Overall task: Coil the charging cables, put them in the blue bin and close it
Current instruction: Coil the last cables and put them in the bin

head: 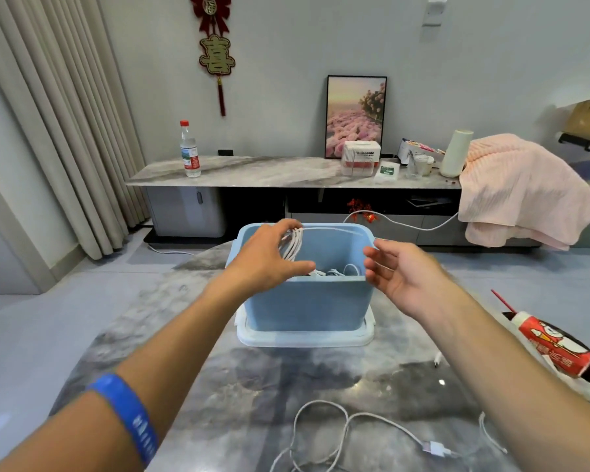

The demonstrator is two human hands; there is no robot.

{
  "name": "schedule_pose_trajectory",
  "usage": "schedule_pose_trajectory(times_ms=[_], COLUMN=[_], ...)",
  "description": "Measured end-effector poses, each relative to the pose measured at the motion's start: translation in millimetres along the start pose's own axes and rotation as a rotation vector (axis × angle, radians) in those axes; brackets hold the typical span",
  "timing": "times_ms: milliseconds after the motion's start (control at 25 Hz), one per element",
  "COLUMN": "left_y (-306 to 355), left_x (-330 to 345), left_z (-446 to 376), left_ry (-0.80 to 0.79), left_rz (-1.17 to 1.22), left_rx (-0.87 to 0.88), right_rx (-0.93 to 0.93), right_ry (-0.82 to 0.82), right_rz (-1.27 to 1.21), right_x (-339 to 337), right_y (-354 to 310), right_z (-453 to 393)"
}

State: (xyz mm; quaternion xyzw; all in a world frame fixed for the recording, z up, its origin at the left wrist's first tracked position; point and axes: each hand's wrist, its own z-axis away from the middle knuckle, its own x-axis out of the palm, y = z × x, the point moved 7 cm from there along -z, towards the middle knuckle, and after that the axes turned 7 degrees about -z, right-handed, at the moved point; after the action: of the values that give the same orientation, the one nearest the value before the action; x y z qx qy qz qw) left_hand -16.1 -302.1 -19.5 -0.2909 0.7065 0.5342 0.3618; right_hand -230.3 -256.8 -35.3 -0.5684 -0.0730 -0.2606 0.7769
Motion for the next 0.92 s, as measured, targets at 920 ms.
schedule_pose_trajectory(times_ms=[920], left_y=[-8.9], left_x=[104.1], left_z=[183.7], left_ry=[-0.77], left_rz=[-0.222], left_rx=[-0.111], right_rx=[-0.149], right_ry=[-0.598], right_rz=[1.53], right_x=[-33.6], right_y=[133.6], right_z=[97.3])
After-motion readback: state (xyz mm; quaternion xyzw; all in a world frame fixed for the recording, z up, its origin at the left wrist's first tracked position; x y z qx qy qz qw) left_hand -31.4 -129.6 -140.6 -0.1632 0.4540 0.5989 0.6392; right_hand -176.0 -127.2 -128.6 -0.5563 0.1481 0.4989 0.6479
